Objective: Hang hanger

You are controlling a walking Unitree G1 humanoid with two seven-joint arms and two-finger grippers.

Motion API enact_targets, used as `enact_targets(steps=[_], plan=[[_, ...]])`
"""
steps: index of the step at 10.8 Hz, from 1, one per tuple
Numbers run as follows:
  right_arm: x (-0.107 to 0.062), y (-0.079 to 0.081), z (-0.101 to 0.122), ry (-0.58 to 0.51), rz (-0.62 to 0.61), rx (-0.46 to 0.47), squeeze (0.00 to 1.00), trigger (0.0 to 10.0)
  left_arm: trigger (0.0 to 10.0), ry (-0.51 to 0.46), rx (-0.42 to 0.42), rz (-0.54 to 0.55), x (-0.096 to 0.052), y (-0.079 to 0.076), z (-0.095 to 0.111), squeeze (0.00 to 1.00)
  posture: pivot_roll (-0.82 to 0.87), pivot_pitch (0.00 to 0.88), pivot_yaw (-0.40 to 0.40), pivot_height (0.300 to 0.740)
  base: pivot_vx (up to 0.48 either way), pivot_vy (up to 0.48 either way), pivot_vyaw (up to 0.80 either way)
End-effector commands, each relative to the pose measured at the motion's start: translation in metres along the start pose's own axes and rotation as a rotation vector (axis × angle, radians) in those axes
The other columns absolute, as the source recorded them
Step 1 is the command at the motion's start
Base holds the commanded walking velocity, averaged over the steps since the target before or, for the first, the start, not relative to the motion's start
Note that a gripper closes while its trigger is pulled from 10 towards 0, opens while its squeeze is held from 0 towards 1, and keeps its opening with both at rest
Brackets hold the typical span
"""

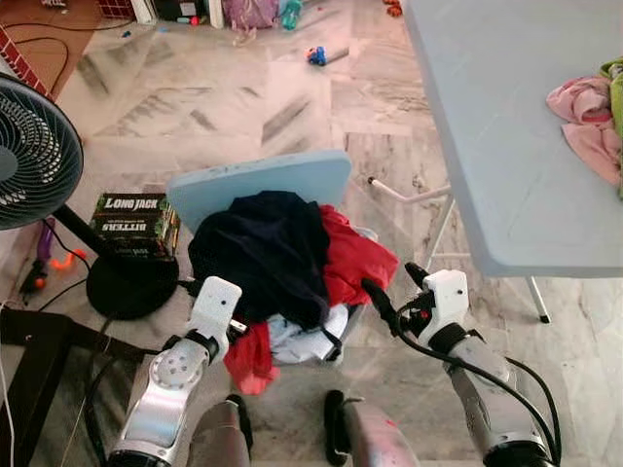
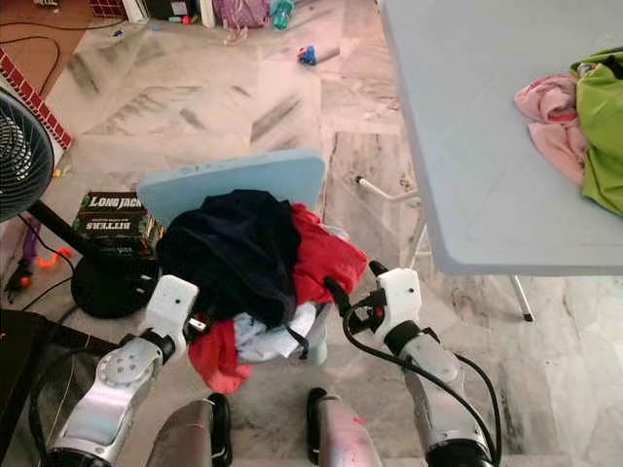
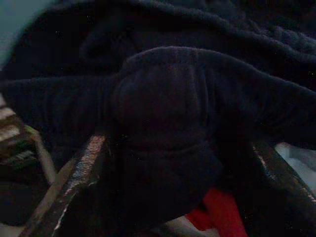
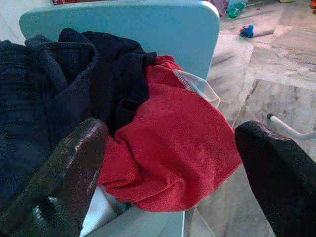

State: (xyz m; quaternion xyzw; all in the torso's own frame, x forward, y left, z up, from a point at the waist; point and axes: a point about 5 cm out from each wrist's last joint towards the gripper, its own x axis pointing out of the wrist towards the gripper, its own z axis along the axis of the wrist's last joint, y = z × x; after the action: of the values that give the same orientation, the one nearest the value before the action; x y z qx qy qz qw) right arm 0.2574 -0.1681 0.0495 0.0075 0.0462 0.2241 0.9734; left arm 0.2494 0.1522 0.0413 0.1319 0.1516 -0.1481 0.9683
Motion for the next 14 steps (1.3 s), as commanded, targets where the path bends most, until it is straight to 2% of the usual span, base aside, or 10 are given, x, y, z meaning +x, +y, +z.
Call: enact_targets(steps=[1,5,8,9,10,11,12,13,14], plan=[[-0.002,0.000,-0.001,0.015,0.003,-0.014,0.00,10.0,0.0,0.000,0.020,0.073,-0.005,0.005,-0.007,0.00,0.03,0.235,-0.061,0.740,0.000,0.000,0.00],[0.001,0.000,0.000,0.015,0.013,-0.028,0.00,10.0,0.0,-0.021,0.026,0.108,-0.012,-0.005,-0.009,0.00,0.04,0.232,-0.065,0.740,0.000,0.000,0.00],[0.001,0.000,0.000,0.014,0.006,-0.038,0.00,10.0,0.0,-0.006,-0.030,0.202,-0.021,-0.004,-0.011,0.00,0.04,0.232,-0.063,0.740,0.000,0.000,0.00],[0.001,0.002,0.000,0.014,0.010,-0.045,0.00,10.0,0.0,0.027,-0.066,0.233,-0.028,-0.006,-0.016,0.00,0.04,0.232,-0.063,0.740,0.000,0.000,0.00],[0.001,0.002,0.000,0.015,0.014,-0.050,0.00,10.0,0.6,0.100,-0.121,0.213,-0.030,-0.014,-0.025,0.00,0.04,0.232,-0.063,0.740,0.000,0.000,0.00],[0.002,0.002,0.000,0.016,0.014,-0.052,0.00,10.0,7.5,0.118,-0.121,0.185,-0.030,-0.018,-0.027,0.00,0.04,0.232,-0.064,0.740,0.000,0.000,0.00],[0.002,0.001,0.000,0.017,0.014,-0.053,0.00,10.0,10.0,0.109,-0.122,0.199,-0.030,-0.016,-0.024,0.00,0.04,0.232,-0.064,0.740,0.000,0.000,0.00],[0.002,0.001,0.000,0.018,0.018,-0.055,0.00,10.0,10.0,0.093,-0.124,0.159,-0.030,-0.017,-0.020,1.00,0.04,0.230,-0.065,0.740,0.000,0.000,0.00],[0.003,0.002,0.000,0.019,0.019,-0.055,0.00,10.0,10.0,0.099,-0.107,0.159,-0.030,-0.016,-0.019,1.00,0.04,0.230,-0.065,0.740,0.000,0.000,0.00]])
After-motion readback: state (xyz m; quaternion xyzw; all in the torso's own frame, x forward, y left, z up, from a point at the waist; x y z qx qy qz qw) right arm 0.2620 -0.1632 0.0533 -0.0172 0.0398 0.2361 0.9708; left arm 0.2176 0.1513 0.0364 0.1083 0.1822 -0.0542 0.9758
